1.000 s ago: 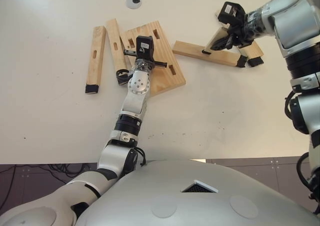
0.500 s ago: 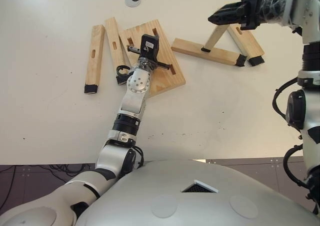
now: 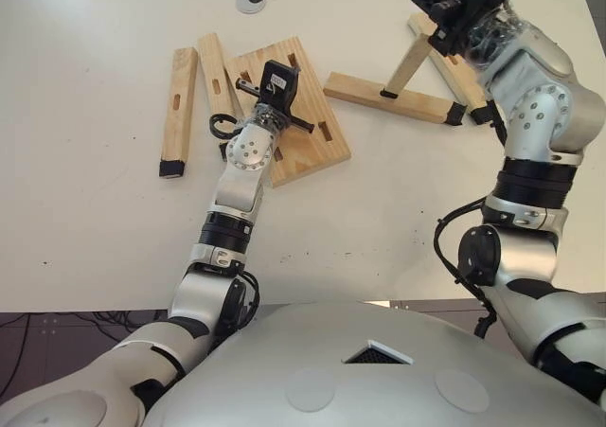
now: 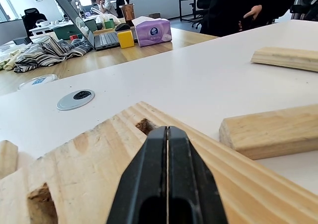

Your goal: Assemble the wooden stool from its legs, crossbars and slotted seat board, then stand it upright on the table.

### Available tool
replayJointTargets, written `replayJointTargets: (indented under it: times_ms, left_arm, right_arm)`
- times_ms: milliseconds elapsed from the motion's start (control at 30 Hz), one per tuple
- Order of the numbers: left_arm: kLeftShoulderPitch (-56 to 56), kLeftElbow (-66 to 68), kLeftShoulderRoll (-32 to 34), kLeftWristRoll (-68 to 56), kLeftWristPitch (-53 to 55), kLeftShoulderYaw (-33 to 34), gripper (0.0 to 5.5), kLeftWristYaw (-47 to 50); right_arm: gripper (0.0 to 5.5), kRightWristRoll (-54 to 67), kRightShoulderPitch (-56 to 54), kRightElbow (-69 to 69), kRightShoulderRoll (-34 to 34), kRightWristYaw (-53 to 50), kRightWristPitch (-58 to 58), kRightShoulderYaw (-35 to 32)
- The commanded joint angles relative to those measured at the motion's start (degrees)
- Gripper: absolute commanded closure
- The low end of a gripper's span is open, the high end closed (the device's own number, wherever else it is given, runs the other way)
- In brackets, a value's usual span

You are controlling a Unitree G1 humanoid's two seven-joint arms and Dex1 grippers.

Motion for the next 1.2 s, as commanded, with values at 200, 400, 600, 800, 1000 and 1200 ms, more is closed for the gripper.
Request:
replayJointTargets:
  times_ms: [200, 400, 600, 800, 1000, 1200]
  left_arm:
    - [-0.5, -1.0, 0.3, 0.7, 1.4, -0.4, 5.50, -0.8]
    - [-2.2, -0.6, -0.4, 0.7, 1.9, -0.8, 5.50, -1.5]
    - [-2.2, -0.4, -0.1, 0.1, 1.9, 0.9, 5.50, -0.8]
    - [-2.1, -0.3, -1.0, 0.2, 1.7, 0.6, 5.50, -0.2]
    - [-1.2, -0.7, -1.0, 0.4, 1.5, 0.5, 5.50, 0.1]
    - [-0.6, -0.7, -1.7, 0.5, 1.1, 0.4, 5.50, 1.3]
  right_arm:
    - [5.46, 4.6, -5.2, -5.7, 3.0, -6.9, -4.2, -0.4]
    - [5.46, -4.6, -0.5, 27.3, 4.5, -3.9, -21.7, 5.6]
    - [5.46, -6.2, -3.2, 35.9, 5.6, -2.3, -29.4, 6.5]
    - [5.46, -0.5, -10.2, 26.9, 2.7, -2.8, -23.8, 1.7]
    - [5.21, -4.8, -8.5, 19.6, -15.5, 13.5, -13.1, 10.0]
    - [4.13, -13.0, -9.6, 28.8, -28.8, 30.7, -11.5, 20.5]
